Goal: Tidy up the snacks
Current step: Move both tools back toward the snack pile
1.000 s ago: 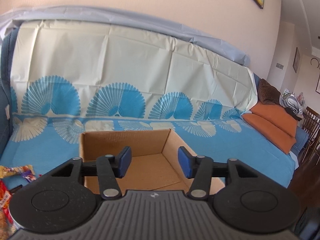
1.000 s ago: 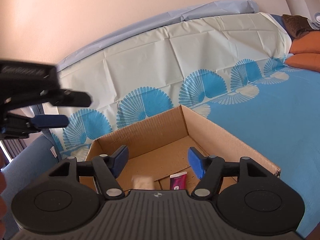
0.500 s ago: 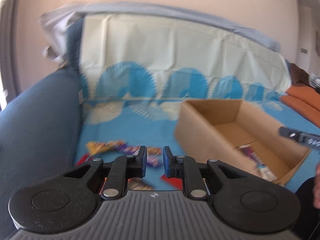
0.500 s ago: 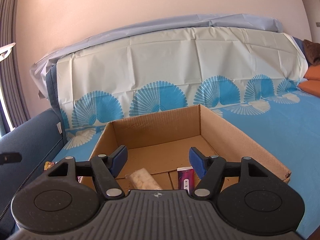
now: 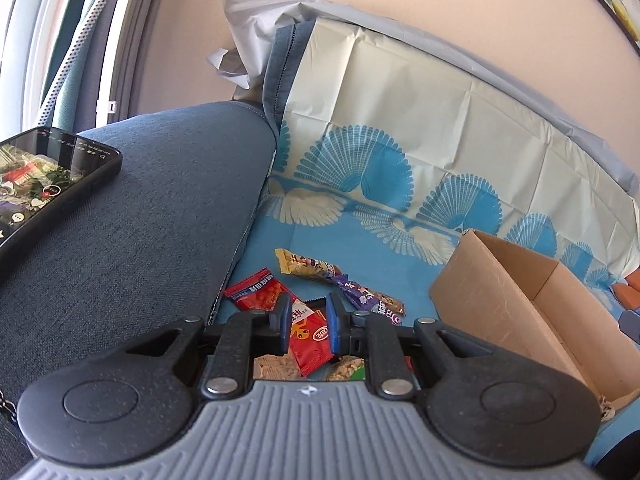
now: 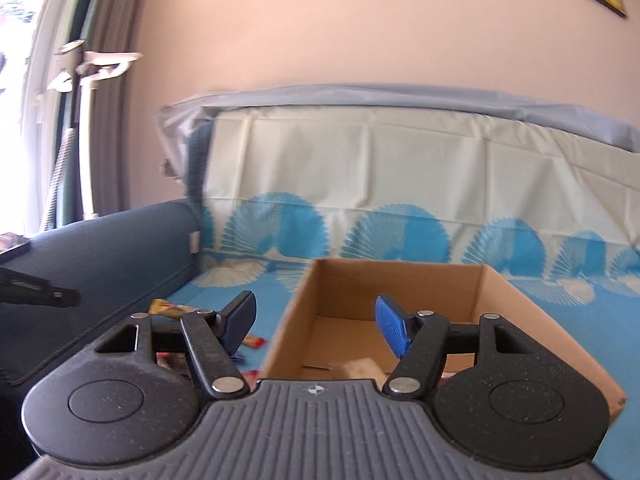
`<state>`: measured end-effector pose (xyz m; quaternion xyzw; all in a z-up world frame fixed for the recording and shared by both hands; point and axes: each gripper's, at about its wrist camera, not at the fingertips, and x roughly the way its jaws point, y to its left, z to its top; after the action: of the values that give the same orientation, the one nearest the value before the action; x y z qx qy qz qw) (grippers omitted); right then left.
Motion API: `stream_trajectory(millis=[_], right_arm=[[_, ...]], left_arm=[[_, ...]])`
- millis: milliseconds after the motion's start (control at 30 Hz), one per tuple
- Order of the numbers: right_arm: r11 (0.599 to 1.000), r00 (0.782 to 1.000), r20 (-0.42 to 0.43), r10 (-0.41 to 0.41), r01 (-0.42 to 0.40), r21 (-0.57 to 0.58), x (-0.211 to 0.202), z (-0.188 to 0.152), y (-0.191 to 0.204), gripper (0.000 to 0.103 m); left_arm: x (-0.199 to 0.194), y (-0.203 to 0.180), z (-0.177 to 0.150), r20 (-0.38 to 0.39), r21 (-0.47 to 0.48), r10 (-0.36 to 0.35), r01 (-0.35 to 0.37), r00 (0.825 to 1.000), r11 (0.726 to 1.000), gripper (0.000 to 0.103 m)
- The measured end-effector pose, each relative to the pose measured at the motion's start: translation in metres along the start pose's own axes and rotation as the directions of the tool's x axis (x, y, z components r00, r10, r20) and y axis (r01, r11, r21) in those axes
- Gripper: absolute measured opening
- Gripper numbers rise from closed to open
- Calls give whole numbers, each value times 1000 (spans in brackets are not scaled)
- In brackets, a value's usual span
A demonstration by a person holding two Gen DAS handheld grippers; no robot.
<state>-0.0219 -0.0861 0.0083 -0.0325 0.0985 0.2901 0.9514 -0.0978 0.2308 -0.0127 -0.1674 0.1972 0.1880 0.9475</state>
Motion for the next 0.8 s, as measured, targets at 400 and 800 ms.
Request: stream_trajectory(millis=[400, 800], right_arm=[[941, 918, -245, 312, -335, -58, 77, 10, 110, 89], [885, 788, -532, 310, -444, -141, 164, -47, 160, 98]], left_arm=[[-2, 24, 1, 34, -161, -19, 24, 999, 987, 21], [-3, 16, 0, 41, -111, -15, 20, 999, 994, 35]])
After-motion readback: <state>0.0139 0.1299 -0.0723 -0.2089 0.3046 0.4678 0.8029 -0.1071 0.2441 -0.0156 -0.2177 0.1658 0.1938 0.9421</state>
